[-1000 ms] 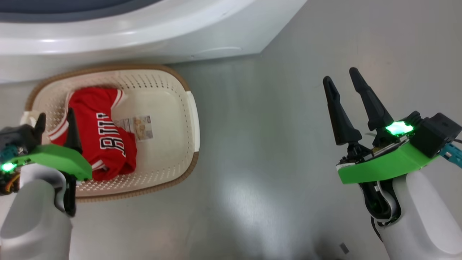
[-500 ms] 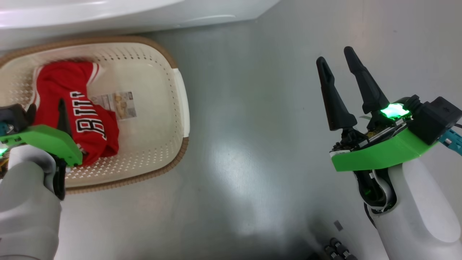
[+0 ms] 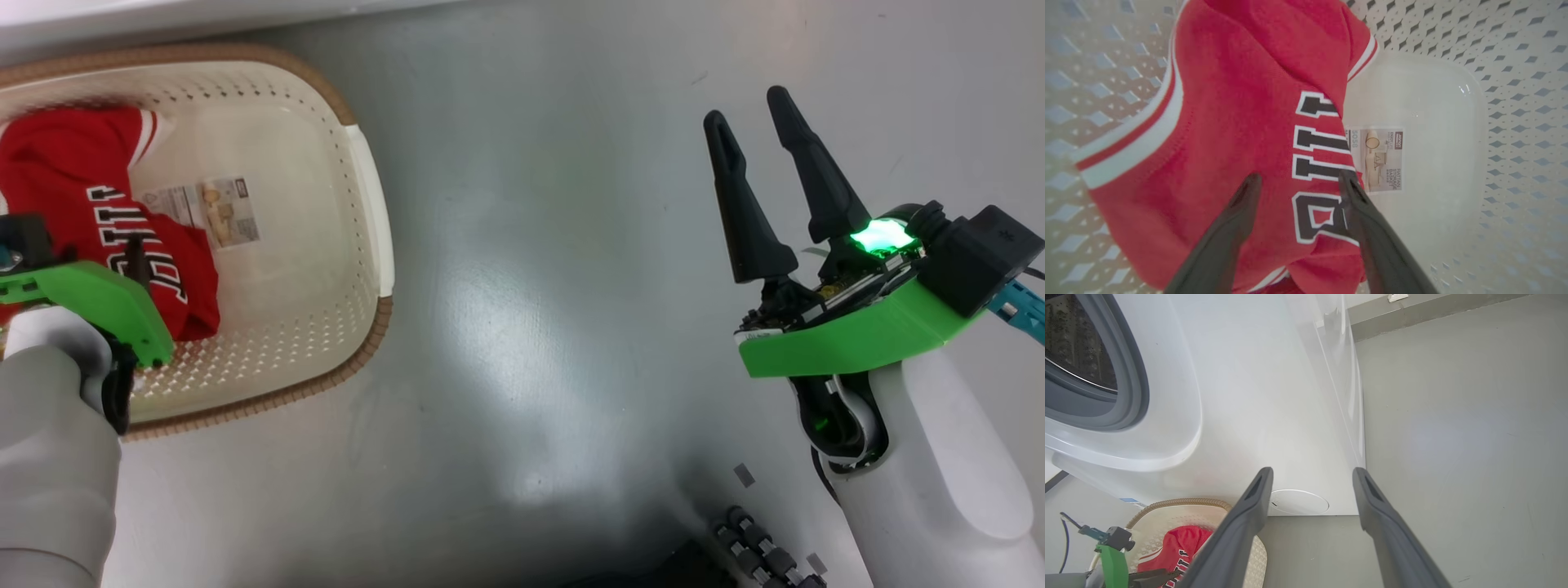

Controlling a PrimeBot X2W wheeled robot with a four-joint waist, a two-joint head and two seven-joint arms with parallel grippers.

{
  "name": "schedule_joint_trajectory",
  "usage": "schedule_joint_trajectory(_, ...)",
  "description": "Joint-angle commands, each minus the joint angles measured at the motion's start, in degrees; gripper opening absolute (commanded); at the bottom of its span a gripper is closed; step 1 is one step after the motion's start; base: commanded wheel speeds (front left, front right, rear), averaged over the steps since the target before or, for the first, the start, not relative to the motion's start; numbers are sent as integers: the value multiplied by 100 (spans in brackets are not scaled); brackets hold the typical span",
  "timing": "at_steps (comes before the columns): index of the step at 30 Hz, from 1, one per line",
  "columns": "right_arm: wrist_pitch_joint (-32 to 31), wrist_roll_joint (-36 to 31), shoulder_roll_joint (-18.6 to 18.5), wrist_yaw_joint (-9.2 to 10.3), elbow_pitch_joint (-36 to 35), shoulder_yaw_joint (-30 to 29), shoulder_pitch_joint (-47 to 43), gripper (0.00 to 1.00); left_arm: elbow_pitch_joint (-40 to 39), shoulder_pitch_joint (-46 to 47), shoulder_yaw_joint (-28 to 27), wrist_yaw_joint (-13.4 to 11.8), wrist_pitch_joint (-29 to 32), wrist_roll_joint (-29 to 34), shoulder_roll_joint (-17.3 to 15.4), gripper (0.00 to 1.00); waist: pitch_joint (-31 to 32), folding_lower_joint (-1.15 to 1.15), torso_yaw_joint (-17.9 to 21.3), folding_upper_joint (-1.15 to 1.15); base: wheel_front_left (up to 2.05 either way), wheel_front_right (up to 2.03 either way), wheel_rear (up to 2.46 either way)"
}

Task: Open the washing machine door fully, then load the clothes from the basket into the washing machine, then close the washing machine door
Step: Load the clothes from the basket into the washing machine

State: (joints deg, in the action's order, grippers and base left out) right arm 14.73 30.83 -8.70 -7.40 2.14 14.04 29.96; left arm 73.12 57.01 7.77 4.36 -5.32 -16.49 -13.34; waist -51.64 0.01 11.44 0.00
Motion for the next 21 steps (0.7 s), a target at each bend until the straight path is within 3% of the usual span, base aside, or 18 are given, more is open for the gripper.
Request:
schedule_joint_trajectory(1, 27, -58, 48, -9, -154, 108, -120, 100, 12, -91, -53, -26, 127, -21, -243, 100, -45, -1, 22, 0, 0, 0, 0)
schedule_joint_trajectory(20, 27, -70, 64, -9, -159, 127, -49, 100, 75, -43, 72, -130, 907, -129, -329, 100, -220, -1, 129, 0, 0, 0, 0)
schedule_joint_trajectory(21, 27, -71, 67, -9, -157, 127, -48, 100, 76, -50, 80, -134, 928, -134, -325, 94, -212, -1, 130, 0, 0, 0, 0)
